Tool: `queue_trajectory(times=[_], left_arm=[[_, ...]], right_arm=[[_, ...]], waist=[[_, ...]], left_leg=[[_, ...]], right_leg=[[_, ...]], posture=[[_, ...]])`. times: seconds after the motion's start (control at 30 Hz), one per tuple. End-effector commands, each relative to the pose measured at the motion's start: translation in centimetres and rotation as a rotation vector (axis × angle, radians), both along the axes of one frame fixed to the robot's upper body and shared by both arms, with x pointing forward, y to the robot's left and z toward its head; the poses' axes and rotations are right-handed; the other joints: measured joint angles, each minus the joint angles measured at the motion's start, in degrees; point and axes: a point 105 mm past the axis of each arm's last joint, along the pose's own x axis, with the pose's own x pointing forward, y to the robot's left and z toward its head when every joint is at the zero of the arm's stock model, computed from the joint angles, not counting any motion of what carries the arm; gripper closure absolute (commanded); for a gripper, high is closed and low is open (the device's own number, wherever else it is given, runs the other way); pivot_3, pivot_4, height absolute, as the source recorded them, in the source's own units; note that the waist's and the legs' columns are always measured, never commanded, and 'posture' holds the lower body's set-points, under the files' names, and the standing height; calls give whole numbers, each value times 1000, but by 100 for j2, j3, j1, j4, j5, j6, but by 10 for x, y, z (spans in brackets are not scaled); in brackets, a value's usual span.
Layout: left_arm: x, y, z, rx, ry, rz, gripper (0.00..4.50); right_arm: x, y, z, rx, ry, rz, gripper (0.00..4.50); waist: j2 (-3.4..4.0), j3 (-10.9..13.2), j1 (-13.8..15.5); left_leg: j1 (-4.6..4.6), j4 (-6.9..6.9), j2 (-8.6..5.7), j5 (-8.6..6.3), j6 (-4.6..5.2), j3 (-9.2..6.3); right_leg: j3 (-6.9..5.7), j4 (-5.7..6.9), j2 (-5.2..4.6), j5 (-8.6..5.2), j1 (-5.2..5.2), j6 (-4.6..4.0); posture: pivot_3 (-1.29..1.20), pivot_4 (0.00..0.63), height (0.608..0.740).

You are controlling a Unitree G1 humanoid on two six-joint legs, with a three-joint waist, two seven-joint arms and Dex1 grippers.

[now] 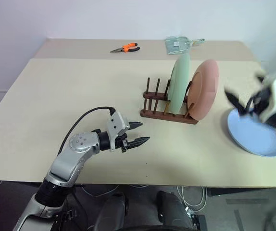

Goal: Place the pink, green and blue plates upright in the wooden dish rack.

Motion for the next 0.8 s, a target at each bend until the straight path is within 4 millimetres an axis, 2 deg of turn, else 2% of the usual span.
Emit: queue_trajectory(times=[0.03, 0.17, 0.23, 0.3, 0.5, 0.57, 0.63, 0.8], left_arm=[[-1, -11, 9, -6, -51, -54, 1598], [0, -13, 9, -8, -58, -58, 1598], [0, -12, 10, -7, -62, -54, 1598], [-1, -10, 8, -3, -64, -47, 1598], [-2, -4, 5, 2, -62, -18, 1598], [-2, -4, 3, 3, -62, -14, 1598], [-1, -2, 3, 4, -62, -6, 1598], [6, 5, 0, 14, -70, 29, 1598]], right_arm=[[-3, -4, -6, -15, -15, -51, 11], [-1, -25, -44, -39, 86, -186, 11], [0, -35, -57, -52, 118, -236, 522], [2, -39, -64, -41, 136, -256, 1234], [10, -43, -66, -48, 135, -263, 4402], [16, -39, -53, -68, 69, -241, 4460], [25, -28, -27, -63, -57, -187, 4460], [33, 14, 63, 91, -409, -12, 4460]], waist=[[19, 7, -104], [9, 3, -179], [10, 2, -175], [11, 3, -164], [11, 2, -158], [4, 2, -152], [5, 3, -159], [25, 9, -197]], left_leg=[[2, 6, 0, -1, 1, 12], [11, 11, 12, -2, 2, 37], [14, 8, 12, -2, 2, 35], [6, 10, 10, -1, 3, 33], [8, 8, 6, -2, 4, 29], [10, 10, 7, -2, 4, 26], [8, 11, 7, -2, 4, 25], [12, 6, 8, -1, 4, 26]], right_leg=[[9, 0, -2, 1, -2, 0], [12, 1, -1, -3, 19, 6], [11, 1, -1, -3, 16, 6], [12, 1, -2, -1, -4, 5], [13, 1, -3, 0, -2, 5], [10, 2, -2, -5, 2, 12], [9, 1, -2, -5, 2, 12], [10, 5, -1, -4, -2, 13]], posture=[[0, 150, 740], [0, 150, 740], [0, 150, 740], [0, 150, 740], [0, 150, 740], [0, 150, 740], [0, 150, 740], [0, 150, 740]])
